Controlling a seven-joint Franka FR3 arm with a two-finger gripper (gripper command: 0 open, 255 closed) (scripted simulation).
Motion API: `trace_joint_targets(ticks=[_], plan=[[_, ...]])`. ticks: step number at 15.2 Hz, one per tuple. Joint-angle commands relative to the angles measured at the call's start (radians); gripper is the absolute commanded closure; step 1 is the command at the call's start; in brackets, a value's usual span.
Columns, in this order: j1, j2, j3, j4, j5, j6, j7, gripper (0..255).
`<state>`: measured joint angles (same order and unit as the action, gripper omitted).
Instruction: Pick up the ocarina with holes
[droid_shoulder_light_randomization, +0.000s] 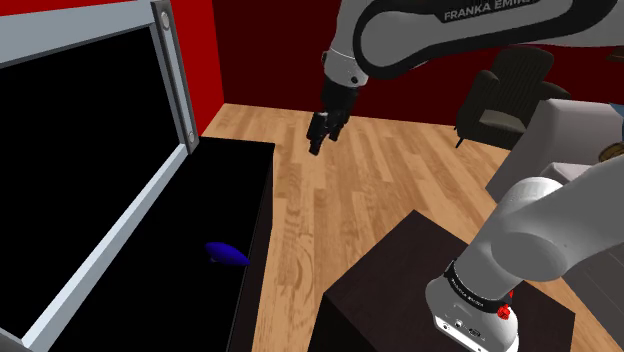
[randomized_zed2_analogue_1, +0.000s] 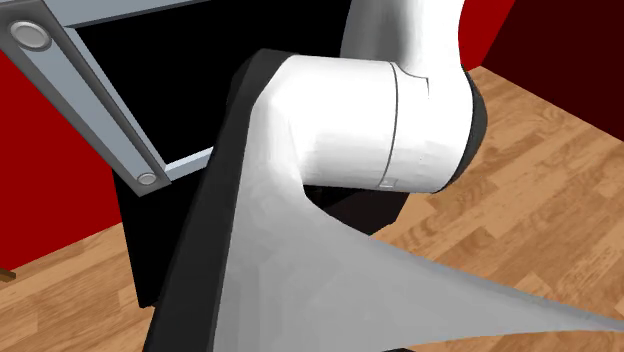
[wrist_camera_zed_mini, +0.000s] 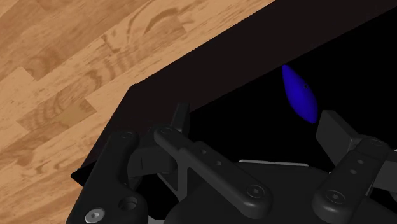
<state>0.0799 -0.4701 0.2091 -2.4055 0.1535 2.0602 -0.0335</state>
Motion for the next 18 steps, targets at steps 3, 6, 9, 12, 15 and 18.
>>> trace_joint_targets(ticks=[3,6,9,12,15,18], plan=[[0.012,0.126,0.054,-0.002,-0.012,0.133,0.032,0],[0.017,0.229,0.092,0.018,-0.039,0.215,0.063,0],[0.021,0.337,0.127,0.050,-0.083,0.290,0.105,0],[0.028,0.452,0.153,0.092,-0.147,0.355,0.158,0],[0.045,0.570,0.165,0.146,-0.227,0.408,0.220,0],[0.077,0.688,0.159,0.212,-0.313,0.447,0.283,0]])
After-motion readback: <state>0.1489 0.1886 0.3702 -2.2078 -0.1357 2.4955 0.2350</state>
